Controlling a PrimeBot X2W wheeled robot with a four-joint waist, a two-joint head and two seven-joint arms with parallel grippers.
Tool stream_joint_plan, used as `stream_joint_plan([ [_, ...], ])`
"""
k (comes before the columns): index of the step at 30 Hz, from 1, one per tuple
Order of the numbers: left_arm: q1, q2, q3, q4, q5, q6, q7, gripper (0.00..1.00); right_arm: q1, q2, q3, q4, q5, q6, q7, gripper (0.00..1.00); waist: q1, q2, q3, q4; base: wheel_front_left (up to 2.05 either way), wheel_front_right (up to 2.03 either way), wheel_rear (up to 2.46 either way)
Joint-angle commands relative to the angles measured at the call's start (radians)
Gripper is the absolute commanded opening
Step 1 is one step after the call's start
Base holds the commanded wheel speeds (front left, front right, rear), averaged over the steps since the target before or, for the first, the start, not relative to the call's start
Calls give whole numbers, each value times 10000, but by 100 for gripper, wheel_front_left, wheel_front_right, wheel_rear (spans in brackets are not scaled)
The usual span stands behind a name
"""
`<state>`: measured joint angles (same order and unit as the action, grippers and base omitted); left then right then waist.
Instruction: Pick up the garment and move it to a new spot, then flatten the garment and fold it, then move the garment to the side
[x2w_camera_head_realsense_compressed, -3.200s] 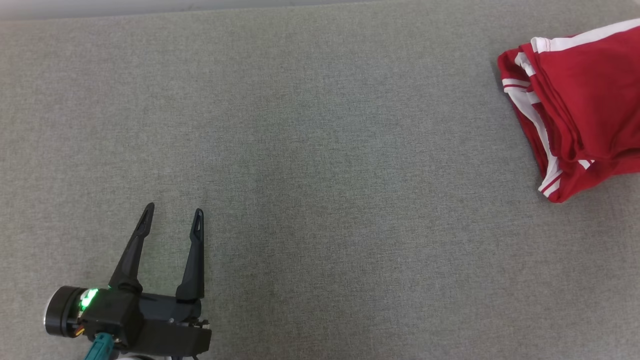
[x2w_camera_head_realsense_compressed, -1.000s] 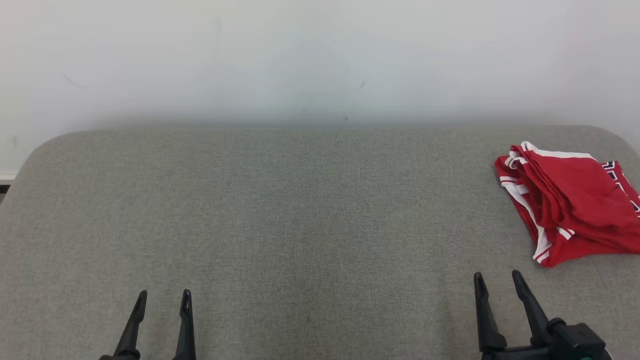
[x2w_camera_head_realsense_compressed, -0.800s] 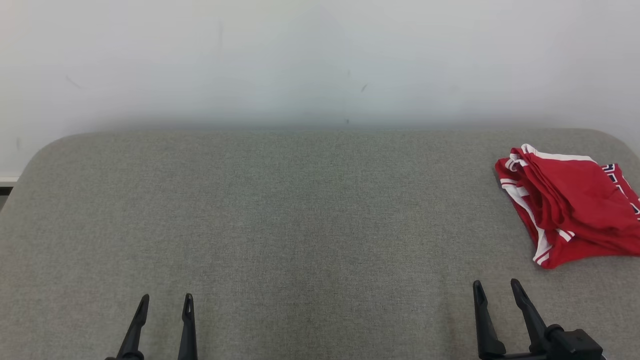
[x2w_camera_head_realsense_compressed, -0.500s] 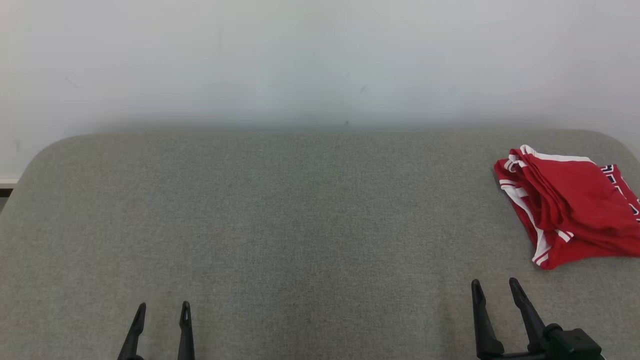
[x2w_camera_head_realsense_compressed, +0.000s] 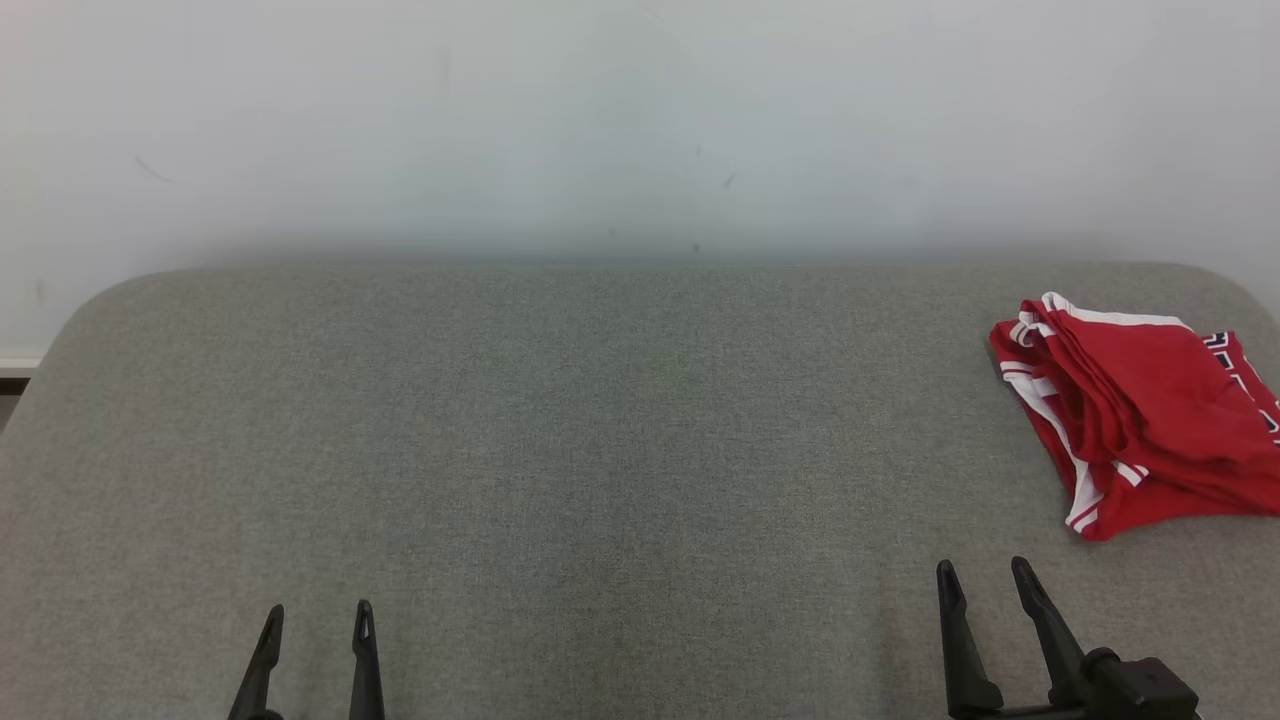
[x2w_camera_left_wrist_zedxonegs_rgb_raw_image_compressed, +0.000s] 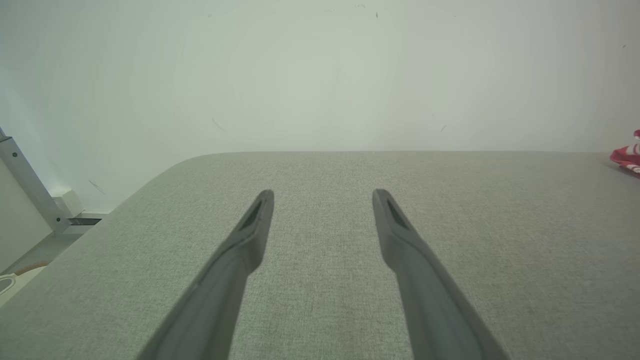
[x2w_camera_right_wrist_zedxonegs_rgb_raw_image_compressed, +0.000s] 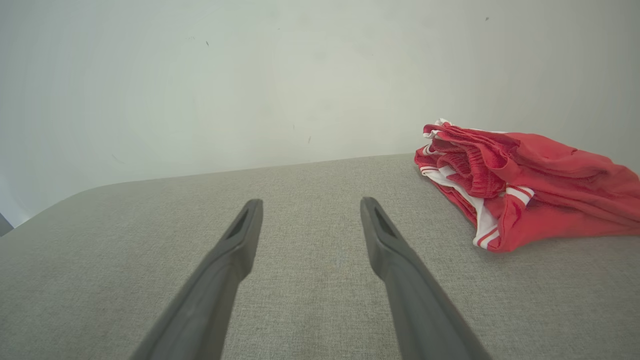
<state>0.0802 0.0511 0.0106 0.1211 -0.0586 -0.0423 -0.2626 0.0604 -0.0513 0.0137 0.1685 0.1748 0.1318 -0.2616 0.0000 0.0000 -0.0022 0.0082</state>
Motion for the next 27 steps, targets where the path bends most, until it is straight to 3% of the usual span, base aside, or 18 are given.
stream_joint_plan([
  [1, 37, -12, 44, -24, -7, 49, -27, 100, -74, 18, 27, -7, 42, -25, -37, 100, 0, 0, 1, -3, 0, 0, 0],
  [15, 135, -11, 151, -34, -76, 111, -27, 100, -26, 19, 93, 51, 149, -25, -37, 100, 0, 0, -32, -7, 0, 0, 0],
  [16, 12, -4, 118, 8, -29, 109, 2, 0, 0, 0, 75, 77, 105, 0, 2, 0, 0, 0, -33, -10, 0, 0, 0],
  [20, -9, -29, 134, 387, -124, 64, 94, 0, 83, 9, 76, 390, 196, 0, 72, 0, 0, 0, -34, -12, 0, 0, 0],
  [27, -290, -25, 235, 564, -1621, -28, 526, 0, -13, -59, -1, 338, 1661, -1, 327, 0, 0, 0, -29, -15, 0, 0, 0],
])
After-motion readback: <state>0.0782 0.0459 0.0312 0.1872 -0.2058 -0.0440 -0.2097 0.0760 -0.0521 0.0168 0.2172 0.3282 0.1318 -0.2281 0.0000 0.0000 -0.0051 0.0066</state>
